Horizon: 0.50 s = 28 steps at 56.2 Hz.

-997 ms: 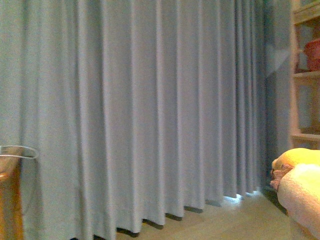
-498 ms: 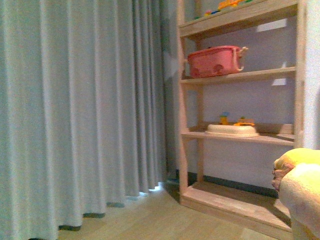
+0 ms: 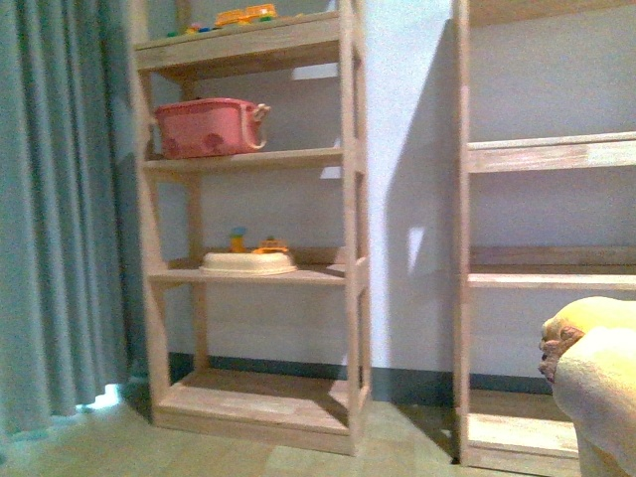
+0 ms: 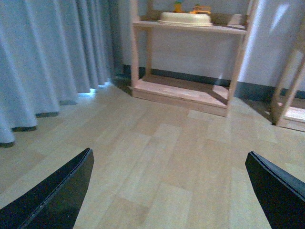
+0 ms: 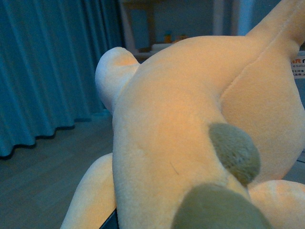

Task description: Put away toys

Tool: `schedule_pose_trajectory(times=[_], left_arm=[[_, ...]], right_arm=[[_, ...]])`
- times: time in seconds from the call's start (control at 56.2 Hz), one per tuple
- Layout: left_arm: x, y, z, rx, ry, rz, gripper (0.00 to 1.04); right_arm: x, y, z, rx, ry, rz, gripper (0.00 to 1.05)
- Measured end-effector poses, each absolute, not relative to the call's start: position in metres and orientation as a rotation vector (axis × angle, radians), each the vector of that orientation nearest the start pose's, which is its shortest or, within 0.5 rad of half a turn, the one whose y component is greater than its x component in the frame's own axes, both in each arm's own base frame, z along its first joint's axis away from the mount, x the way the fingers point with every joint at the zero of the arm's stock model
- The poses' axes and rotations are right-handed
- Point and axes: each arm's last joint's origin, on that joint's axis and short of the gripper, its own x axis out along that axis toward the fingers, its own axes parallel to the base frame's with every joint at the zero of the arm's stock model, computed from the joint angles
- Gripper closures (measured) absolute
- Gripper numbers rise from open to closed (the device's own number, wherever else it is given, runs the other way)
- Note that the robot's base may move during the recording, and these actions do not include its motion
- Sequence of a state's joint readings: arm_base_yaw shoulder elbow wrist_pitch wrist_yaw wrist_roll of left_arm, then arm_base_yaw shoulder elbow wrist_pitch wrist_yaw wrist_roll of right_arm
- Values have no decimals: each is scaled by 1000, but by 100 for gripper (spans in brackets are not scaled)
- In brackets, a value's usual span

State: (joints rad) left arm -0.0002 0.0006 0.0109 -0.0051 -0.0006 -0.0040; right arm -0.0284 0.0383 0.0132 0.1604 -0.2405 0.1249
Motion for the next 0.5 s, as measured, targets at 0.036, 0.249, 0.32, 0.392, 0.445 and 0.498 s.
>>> schedule_pose_trajectory(times=[0.036, 0.249, 0.32, 0.392, 0.445, 0.498], left_arm=[[97, 0, 167, -4, -6, 0, 6], [97, 0, 167, -4, -6, 0, 6], [97, 0, 167, -4, -6, 0, 6], [97, 0, 167, -4, -6, 0, 6], [97, 0, 167, -4, -5, -10, 6], [97, 0, 167, -4, -5, -7, 6]], right_arm=[[98, 4, 180, 106, -122, 220, 87], [98, 4, 180, 105, -122, 219, 87], [98, 4, 180, 104, -121, 219, 87], [98, 4, 180, 104, -122, 219, 87], [98, 4, 180, 104, -122, 211, 87], [98, 4, 180, 104, -123, 208, 87]])
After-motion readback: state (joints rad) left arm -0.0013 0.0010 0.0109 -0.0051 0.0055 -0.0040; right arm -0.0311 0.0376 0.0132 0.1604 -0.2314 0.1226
